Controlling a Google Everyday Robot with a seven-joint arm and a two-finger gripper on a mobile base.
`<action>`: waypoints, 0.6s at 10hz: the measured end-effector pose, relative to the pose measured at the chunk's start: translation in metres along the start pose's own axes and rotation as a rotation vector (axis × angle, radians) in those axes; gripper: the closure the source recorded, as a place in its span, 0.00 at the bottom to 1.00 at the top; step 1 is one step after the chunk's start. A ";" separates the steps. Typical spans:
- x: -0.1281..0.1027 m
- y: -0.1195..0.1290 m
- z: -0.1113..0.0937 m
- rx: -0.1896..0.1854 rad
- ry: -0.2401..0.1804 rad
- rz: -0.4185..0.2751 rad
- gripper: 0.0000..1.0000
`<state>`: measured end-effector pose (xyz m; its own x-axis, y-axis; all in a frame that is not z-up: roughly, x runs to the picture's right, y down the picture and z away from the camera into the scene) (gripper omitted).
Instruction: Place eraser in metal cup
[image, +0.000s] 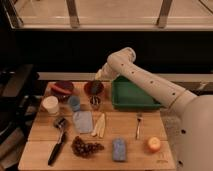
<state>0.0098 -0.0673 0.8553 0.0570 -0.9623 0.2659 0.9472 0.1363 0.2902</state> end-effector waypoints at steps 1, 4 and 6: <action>0.000 0.001 0.000 -0.001 0.000 0.000 0.38; 0.005 -0.007 0.016 0.019 -0.005 -0.008 0.38; 0.012 -0.023 0.040 0.045 -0.027 -0.024 0.38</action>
<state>-0.0238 -0.0723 0.8889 0.0253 -0.9588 0.2831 0.9330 0.1243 0.3377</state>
